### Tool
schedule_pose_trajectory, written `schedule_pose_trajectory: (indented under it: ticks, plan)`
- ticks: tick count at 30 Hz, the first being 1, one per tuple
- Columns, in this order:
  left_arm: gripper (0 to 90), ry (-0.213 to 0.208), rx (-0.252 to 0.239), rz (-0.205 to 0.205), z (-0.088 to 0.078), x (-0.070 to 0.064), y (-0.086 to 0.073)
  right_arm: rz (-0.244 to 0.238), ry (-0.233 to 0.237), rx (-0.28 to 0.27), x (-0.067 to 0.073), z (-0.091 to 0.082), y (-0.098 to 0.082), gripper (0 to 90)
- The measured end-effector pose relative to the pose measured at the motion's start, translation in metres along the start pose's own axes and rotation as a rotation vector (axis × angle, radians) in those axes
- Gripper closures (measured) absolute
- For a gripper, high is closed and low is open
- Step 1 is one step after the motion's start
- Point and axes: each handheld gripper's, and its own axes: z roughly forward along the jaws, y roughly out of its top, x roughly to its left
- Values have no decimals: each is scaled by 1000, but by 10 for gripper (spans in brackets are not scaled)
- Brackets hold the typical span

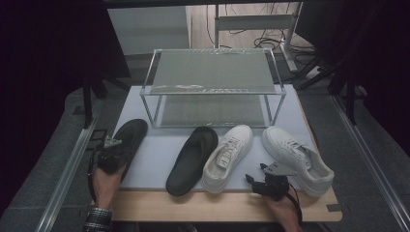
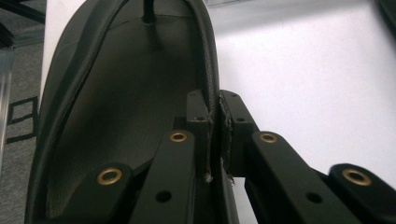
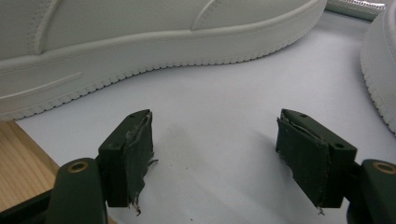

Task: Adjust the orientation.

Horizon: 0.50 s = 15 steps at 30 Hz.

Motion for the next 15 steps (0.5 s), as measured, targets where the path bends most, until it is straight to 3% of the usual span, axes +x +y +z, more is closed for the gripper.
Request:
schedule_pose_trajectory:
  ticks: [15]
  plan:
    - [837, -15, -40, 31, -28, 3, -10, 0, 0, 0, 0, 0, 0, 274]
